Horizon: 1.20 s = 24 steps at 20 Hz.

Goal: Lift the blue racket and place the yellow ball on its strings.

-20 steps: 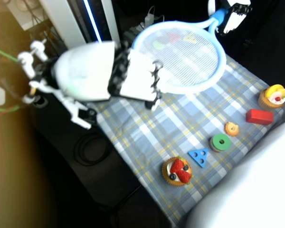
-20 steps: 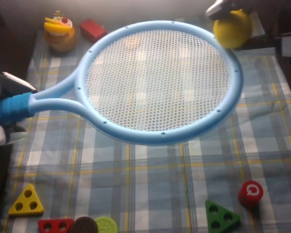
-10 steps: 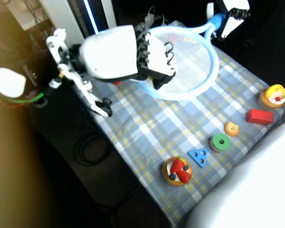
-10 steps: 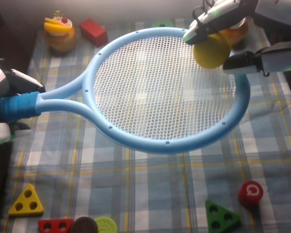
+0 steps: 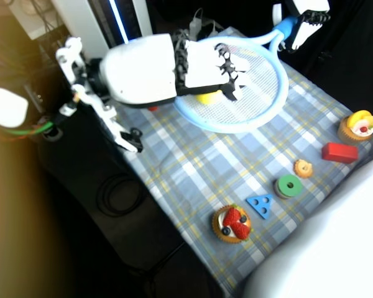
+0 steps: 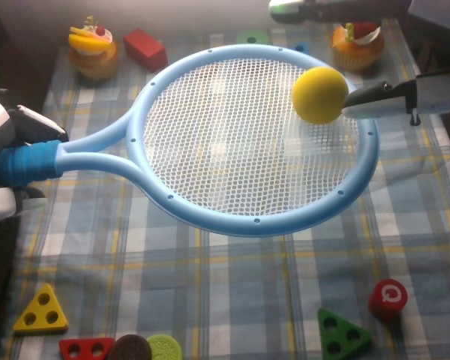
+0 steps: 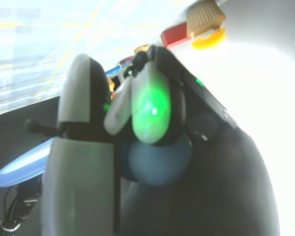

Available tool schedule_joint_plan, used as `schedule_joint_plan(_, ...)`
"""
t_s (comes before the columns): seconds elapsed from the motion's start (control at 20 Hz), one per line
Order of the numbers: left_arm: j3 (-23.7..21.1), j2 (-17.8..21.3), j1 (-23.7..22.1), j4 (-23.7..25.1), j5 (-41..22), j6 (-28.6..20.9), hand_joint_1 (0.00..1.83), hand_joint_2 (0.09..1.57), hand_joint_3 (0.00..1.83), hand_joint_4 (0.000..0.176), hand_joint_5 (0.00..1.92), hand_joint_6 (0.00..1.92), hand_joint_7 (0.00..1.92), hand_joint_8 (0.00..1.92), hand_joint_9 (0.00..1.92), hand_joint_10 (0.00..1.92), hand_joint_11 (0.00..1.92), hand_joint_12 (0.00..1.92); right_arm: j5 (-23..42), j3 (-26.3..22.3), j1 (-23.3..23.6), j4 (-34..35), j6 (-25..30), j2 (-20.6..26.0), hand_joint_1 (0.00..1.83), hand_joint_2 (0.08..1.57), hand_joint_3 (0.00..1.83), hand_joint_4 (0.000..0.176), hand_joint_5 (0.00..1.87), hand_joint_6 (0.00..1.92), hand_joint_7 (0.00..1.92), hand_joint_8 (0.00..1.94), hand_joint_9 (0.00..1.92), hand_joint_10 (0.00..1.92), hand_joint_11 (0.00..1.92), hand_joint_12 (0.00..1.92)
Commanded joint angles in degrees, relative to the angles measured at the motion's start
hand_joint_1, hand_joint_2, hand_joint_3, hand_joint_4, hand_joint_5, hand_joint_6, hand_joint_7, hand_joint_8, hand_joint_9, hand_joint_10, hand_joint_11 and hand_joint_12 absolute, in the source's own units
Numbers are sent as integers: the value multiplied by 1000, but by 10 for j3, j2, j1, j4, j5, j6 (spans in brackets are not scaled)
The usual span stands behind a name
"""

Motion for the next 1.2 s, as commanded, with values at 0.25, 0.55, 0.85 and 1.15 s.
schedule_joint_plan(0.25,10,-20,-18,-17,-33,63,1827,1086,0,176,816,1921,1331,1921,1630,1921,835,1439,78,-13,8,82,-26,13,541,1214,6,47,201,1,234,3,204,5,0,598)
schedule_joint_plan(0.55,38,-49,-28,-24,-1,64,1786,1185,0,169,915,1921,1312,1921,1571,1921,1523,1920,87,-15,-7,111,-38,19,448,1262,1,74,229,0,326,5,319,9,0,776)
schedule_joint_plan(0.85,57,-77,-46,-48,22,127,1676,1225,0,163,823,1921,1329,1921,1583,1921,1580,1921,94,-15,-20,125,-41,21,455,1295,2,50,259,4,324,0,301,0,0,714)
schedule_joint_plan(1.15,71,-86,-51,-77,32,144,1711,1157,0,128,766,1921,1264,1921,1541,1921,1507,1921,94,-14,-35,131,-42,19,575,1291,0,10,265,0,315,1,304,0,115,471)
